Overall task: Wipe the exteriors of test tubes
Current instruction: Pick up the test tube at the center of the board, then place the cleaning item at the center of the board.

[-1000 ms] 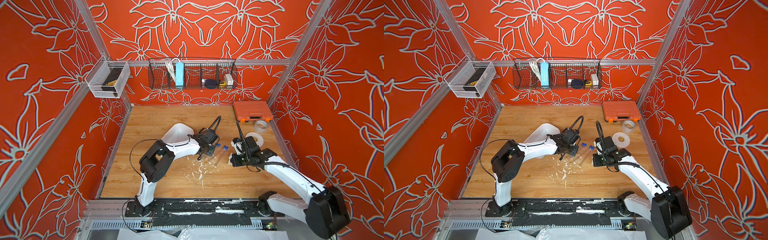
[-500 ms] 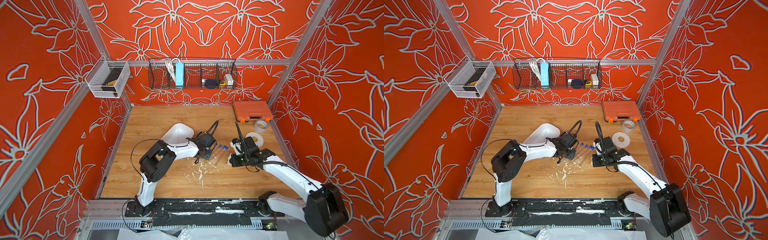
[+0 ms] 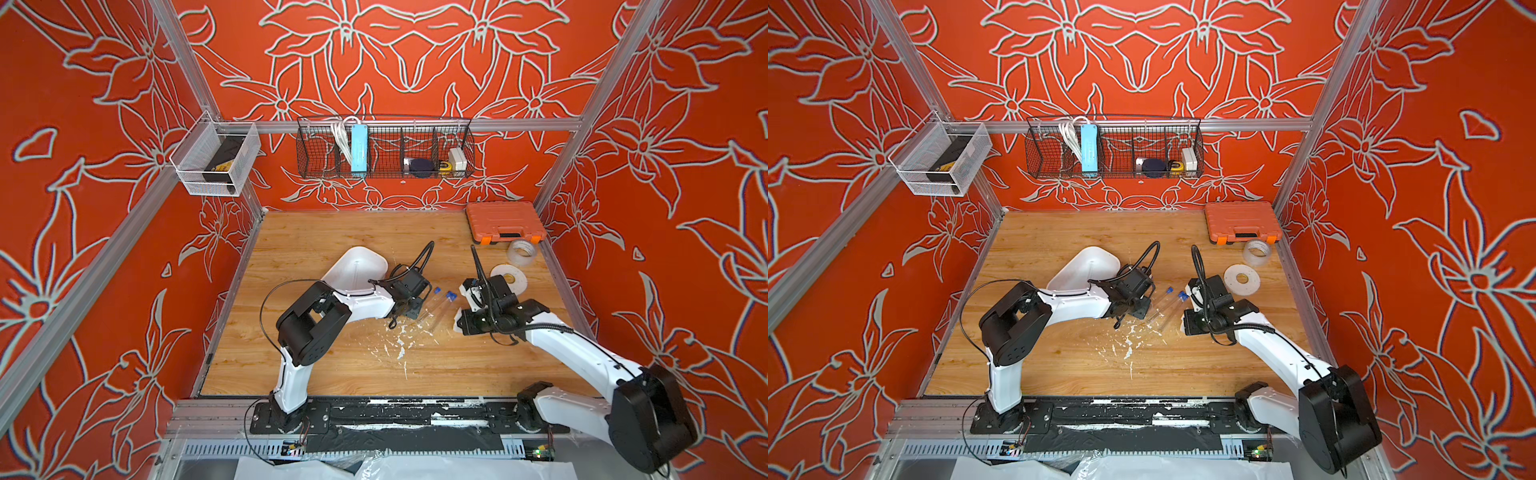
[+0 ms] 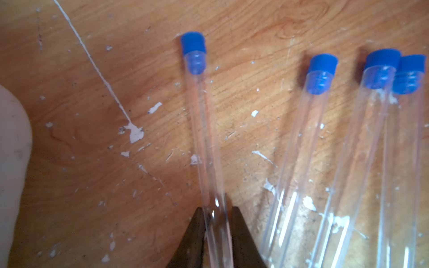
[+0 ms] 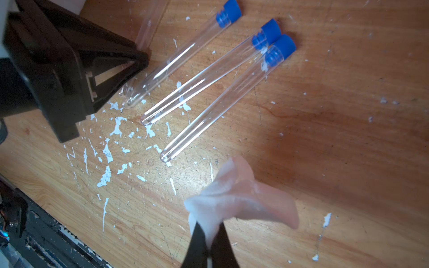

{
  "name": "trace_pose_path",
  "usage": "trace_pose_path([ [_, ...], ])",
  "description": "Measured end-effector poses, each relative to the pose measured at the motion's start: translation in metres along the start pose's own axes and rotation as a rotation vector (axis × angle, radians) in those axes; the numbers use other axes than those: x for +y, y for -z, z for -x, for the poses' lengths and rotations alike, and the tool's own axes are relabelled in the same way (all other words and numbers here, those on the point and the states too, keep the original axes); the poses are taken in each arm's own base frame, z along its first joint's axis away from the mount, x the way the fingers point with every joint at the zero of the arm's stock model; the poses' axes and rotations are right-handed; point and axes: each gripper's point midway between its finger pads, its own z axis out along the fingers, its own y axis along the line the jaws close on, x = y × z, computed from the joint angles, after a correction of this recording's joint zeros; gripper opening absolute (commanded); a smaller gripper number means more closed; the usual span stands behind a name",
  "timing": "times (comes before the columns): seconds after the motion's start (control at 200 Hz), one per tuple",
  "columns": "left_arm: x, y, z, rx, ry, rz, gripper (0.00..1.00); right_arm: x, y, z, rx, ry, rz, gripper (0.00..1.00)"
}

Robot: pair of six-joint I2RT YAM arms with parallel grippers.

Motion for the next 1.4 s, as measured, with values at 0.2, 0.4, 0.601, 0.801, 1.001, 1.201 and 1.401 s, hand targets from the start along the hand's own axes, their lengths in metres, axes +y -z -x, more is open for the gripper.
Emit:
trace_pose_path([
  [0.2, 0.005, 0.007, -0.011, 0.0, 0.023, -0.004, 0.17, 0.004, -0.005, -0.003, 0.021, -0.001, 0.017, 0.0],
  [0.4, 0.012, 0.024, -0.038, 0.011, 0.062, -0.01, 0.15, 0.018, -0.016, -0.018, 0.081, 0.042, 0.019, 0.0],
  [0.601, 0.004, 0.039, -0.065, 0.013, 0.071, -0.026, 0.15, 0.009, -0.019, -0.025, 0.105, 0.041, -0.051, 0.05],
  [0.801, 0.006, 0.052, -0.091, 0.007, 0.125, -0.029, 0.26, -0.005, -0.015, -0.029, 0.112, 0.022, -0.133, 0.32],
  [1.001, 0.006, 0.064, -0.107, 0.004, 0.175, -0.044, 0.36, -0.018, -0.011, -0.035, 0.13, 0.019, -0.207, 0.47],
  [1.201, 0.003, 0.065, -0.111, -0.028, 0.19, -0.052, 0.36, -0.021, -0.001, -0.029, 0.131, 0.026, -0.249, 0.49],
  [1.401, 0.003, 0.064, -0.113, -0.043, 0.188, -0.031, 0.22, -0.017, 0.006, -0.019, 0.123, 0.042, -0.256, 0.49],
])
